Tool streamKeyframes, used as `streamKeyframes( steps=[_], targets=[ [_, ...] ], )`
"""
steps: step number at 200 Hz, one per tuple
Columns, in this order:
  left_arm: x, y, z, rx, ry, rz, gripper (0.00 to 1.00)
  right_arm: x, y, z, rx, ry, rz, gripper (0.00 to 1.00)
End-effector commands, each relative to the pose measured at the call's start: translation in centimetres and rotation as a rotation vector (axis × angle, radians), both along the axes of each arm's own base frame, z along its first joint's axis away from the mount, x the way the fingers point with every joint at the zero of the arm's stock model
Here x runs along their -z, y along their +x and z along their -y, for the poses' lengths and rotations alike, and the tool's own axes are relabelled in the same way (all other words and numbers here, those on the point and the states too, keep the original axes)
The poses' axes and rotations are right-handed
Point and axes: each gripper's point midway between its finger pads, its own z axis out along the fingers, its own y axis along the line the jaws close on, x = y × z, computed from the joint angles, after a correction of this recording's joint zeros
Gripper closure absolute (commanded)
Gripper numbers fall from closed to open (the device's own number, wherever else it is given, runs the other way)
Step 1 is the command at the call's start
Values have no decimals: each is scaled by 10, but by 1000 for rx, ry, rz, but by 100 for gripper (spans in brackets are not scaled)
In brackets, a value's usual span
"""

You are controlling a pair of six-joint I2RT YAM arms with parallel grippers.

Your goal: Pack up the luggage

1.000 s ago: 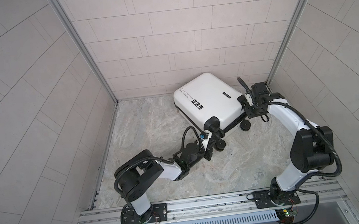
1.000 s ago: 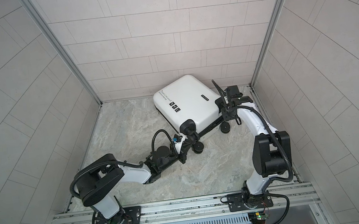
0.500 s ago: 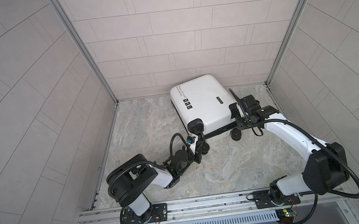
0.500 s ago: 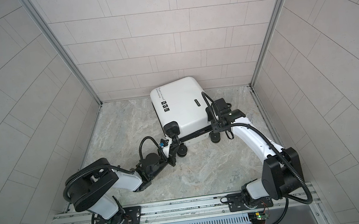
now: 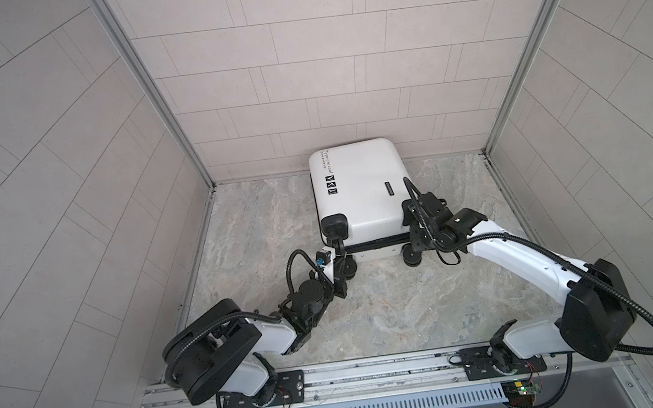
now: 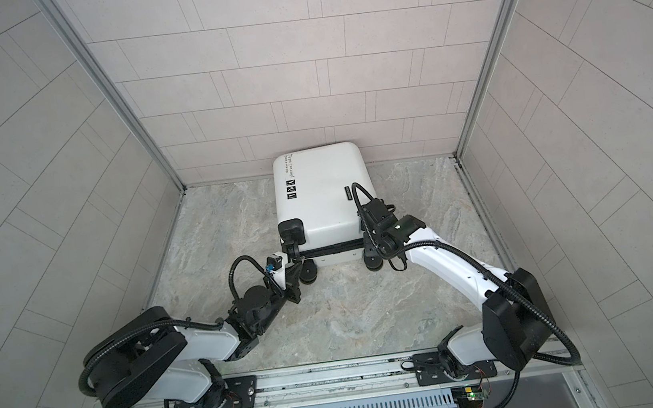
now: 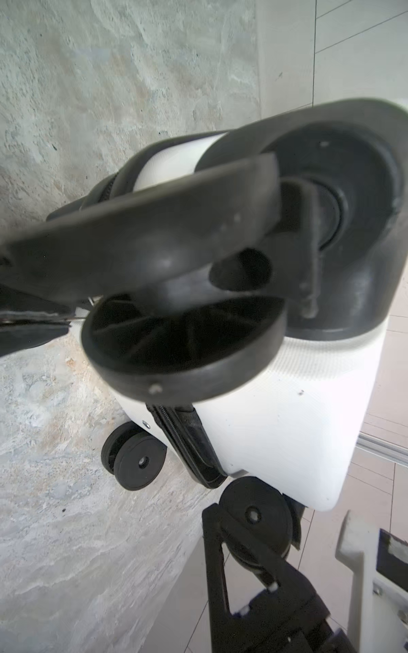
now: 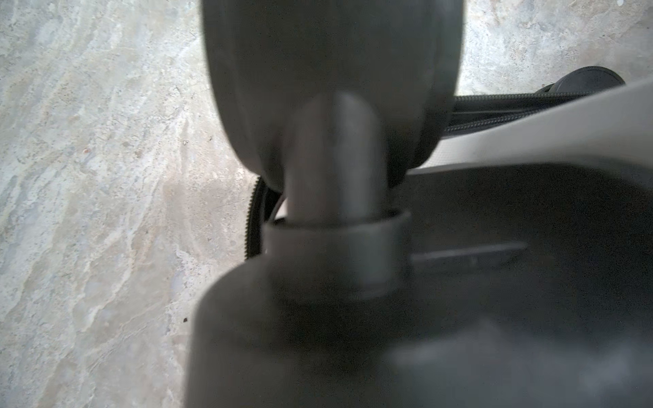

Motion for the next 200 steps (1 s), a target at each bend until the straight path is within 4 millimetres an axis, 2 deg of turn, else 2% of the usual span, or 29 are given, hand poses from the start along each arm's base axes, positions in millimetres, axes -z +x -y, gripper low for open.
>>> streamKeyframes(
  steps=[1,34,95,98,103,138,200],
  targets=[
    [-21,-10,18,83,-22,42,100,-40,9,-34,-49,112,117,100],
    [-28,-15,34,122,-25,53,100,-56,8,-44,-73,106,147,100],
    [-20,-29,60,183,-21,46,100,-75,12,-46,-102,67,168,100],
    [-19,-30,61,188,-19,45,100,-75,12,-47,-104,67,167,100],
    [-30,-28,69,194,-40,62,100,-75,12,-48,-107,66,166,100],
    [-41,-35,93,244,-49,81,100,-71,12,-56,-126,64,156,100],
    [-44,-43,133,330,-78,83,100,-63,8,-61,-145,51,141,100]
  ],
)
